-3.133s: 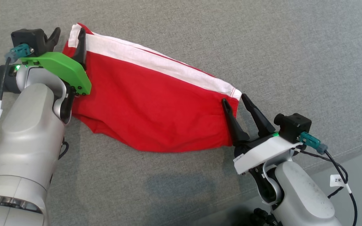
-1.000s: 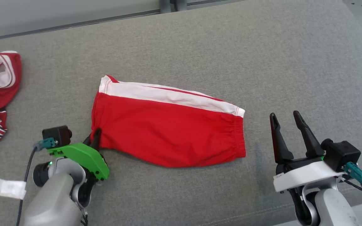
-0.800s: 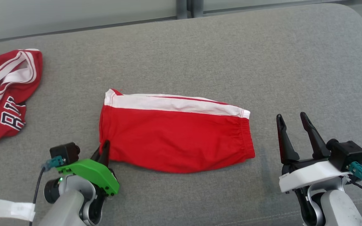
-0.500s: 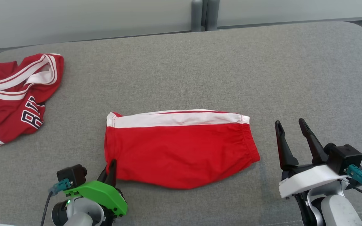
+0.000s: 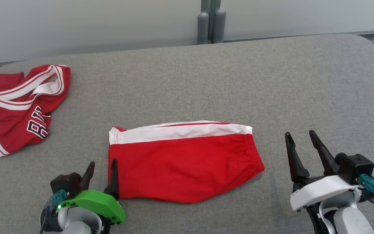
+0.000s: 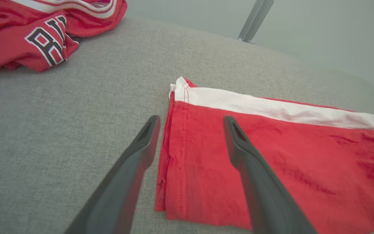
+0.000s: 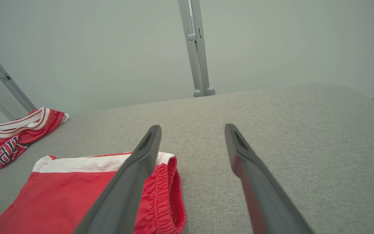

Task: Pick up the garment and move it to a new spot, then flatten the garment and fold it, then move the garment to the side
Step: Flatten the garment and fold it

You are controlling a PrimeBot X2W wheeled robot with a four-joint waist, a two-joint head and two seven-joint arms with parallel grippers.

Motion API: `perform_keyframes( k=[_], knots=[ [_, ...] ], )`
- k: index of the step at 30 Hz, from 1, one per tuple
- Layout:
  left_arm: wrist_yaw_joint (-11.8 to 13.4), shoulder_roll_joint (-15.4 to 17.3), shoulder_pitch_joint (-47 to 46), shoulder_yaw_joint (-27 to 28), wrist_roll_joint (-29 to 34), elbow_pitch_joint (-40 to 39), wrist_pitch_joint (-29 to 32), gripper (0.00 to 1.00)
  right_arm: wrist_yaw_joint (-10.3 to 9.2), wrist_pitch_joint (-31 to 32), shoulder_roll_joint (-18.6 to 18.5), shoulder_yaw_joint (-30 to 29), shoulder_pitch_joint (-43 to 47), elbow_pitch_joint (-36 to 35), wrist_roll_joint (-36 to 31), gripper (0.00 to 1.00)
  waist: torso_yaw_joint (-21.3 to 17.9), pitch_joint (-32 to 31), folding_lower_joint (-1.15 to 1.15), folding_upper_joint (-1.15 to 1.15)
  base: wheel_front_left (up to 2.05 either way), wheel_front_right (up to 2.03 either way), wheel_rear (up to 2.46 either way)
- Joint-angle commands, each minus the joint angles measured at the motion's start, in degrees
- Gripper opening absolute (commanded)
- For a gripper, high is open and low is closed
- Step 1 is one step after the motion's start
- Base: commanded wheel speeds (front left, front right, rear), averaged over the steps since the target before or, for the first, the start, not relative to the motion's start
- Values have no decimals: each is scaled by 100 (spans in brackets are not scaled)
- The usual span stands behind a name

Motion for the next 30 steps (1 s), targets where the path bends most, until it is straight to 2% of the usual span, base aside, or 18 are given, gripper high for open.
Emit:
perform_keyframes(
  k=[1,7,10,21,25,30],
  knots=[
    [51,20,34,74,181,-255,-95,100,-6,19,-22,-50,139,8,-43,100,45,-64,0,0,0,0,0],
    [220,6,201,340,890,-1217,-129,100,-6,115,-7,-162,252,10,-70,100,208,-195,0,0,0,0,0],
    [251,-21,291,394,1097,-1446,-127,100,-6,161,-12,-175,269,7,-103,100,276,-233,0,0,0,0,0],
    [350,-85,605,575,1617,-1654,-130,100,-5,658,-126,-102,196,138,-33,100,663,-328,0,0,0,0,0],
    [387,-200,687,714,1662,-1734,-129,100,-5,831,-245,-48,37,437,76,100,815,-260,0,0,0,0,0],
    [335,-366,752,844,1610,-1809,-129,100,-4,881,-424,-25,-253,1180,104,100,1040,-121,0,0,0,0,0]
  ],
)
